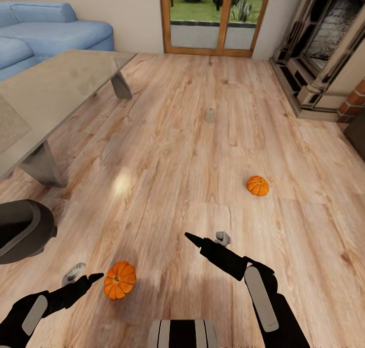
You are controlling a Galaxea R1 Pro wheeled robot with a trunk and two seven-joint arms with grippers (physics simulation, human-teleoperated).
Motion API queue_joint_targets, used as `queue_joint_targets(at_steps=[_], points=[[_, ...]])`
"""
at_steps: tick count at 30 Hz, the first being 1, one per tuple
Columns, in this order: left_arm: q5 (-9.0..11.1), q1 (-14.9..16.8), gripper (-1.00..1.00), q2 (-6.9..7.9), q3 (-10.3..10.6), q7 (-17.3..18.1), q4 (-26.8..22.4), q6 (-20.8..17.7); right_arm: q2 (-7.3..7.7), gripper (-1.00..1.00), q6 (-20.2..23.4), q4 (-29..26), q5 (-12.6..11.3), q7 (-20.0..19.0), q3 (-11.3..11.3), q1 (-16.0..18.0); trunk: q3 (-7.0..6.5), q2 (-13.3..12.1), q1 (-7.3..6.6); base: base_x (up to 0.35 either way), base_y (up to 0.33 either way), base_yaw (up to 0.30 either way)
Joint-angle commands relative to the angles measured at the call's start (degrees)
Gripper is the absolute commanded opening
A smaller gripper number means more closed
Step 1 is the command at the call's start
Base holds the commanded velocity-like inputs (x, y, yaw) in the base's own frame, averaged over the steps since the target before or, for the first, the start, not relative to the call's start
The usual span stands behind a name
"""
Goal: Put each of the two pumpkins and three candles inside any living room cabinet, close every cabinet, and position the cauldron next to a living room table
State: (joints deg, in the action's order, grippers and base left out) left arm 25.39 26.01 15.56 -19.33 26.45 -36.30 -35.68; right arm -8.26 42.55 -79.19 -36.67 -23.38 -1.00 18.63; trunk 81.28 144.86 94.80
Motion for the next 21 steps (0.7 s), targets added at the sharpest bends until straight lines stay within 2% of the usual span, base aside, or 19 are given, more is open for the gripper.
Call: queue_joint_targets(at_steps=[1, 6, 7, 8, 11, 13, 21], points=[[0.0, 0.0, 1.00, 0.00, 0.0, 0.0, 0.0, 0.0, 0.02, 1.00, 0.1, 0.0, 0.0, 0.0, 0.0, 0.0, 0.23, 0.0, 0.02, 0.000, 0.000, 0.000], [0.0, 0.0, 1.00, 0.00, 0.0, 0.0, 0.0, 0.0, 0.56, 1.00, 1.0, -0.5, -0.8, -1.0, -0.6, -0.1, 1.34, 0.1, 0.15, 0.000, 0.000, 0.000], [0.0, 0.0, 1.00, 0.00, 0.0, 0.0, 0.0, 0.0, 1.15, 1.00, 1.3, -0.6, -0.9, -1.6, -0.6, -0.1, 1.56, 0.1, 0.18, 0.000, 0.000, 0.000], [0.0, 0.0, 1.00, 0.00, 0.0, 0.0, 0.0, 0.0, 2.34, 1.00, 1.5, -0.7, -1.3, -3.0, -0.6, 0.0, 1.78, 0.1, 0.20, 0.000, 0.000, 0.000], [0.0, 0.0, 1.00, -0.03, 0.0, 0.0, 0.0, 0.1, 3.82, 1.00, 2.6, -1.7, -2.5, -7.2, -0.5, 0.0, 2.44, 0.1, 0.28, 0.000, 0.000, 0.000], [0.0, 0.0, 1.00, -0.06, 0.0, 0.0, 0.0, 0.1, 4.31, 1.00, 3.9, -2.5, -3.1, -9.3, -0.6, 0.0, 2.89, 0.2, 0.33, 0.000, 0.000, 0.000], [0.0, 0.0, 1.00, -0.09, 0.1, 0.0, 0.0, 0.2, 4.62, 1.00, 4.7, -2.6, -3.4, -10.6, -0.7, 0.0, 4.66, 0.3, 0.54, 0.000, 0.000, 0.000]])
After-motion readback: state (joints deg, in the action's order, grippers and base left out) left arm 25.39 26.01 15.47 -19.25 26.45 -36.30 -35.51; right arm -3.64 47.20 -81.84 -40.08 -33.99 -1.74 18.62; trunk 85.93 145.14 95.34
